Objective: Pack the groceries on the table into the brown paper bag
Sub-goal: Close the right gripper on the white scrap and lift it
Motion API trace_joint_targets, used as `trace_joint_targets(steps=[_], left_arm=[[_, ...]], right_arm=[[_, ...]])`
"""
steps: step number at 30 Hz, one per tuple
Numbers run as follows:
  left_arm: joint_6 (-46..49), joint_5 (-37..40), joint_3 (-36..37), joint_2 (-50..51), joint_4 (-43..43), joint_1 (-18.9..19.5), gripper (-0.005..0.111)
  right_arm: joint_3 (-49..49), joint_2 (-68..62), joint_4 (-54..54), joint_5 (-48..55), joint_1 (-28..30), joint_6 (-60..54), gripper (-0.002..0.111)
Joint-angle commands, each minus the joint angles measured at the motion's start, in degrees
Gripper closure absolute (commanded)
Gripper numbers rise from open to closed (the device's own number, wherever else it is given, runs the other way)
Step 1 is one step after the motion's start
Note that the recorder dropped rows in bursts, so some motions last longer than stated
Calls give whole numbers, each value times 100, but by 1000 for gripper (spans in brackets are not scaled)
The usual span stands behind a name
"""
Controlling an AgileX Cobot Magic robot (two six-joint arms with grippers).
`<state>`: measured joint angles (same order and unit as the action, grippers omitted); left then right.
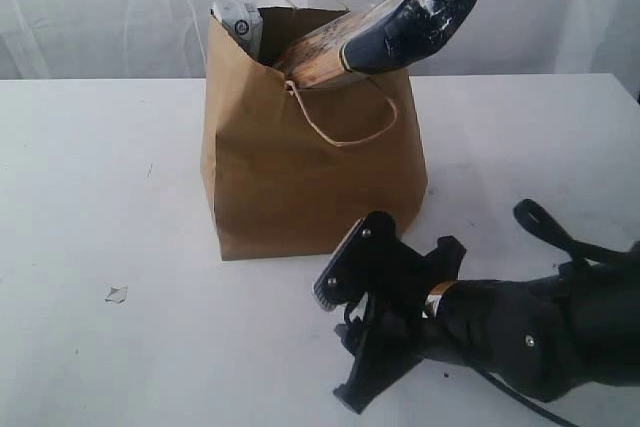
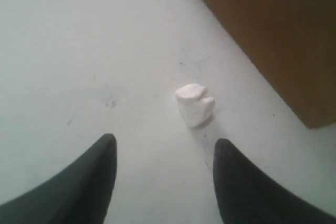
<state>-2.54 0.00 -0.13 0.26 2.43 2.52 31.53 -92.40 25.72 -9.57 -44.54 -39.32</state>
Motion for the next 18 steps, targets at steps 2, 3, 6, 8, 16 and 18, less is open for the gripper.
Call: trace_joint_targets(steps=[2,3,6,8,16,18], left_arm=[[-19,0,13,-26,-48,22,72],[-19,0,13,-26,-48,22,72],[-19,0,13,-26,-48,22,72],[-19,0,13,-26,-48,22,72],[-19,0,13,-26,-48,22,72],[-19,0,13,-26,-48,22,72]], right_arm=[[297,-223,-24,-242,-9,1049,57],[326,-258,-24,-242,-9,1144,57],[382,-373,-24,-255,-9,1157,60],[426,-444,-24,-266,-9,1157,61],[554,-881,-24,-582,-9,1239,61],[641,-1008,-24,-593,-9,1259,61]])
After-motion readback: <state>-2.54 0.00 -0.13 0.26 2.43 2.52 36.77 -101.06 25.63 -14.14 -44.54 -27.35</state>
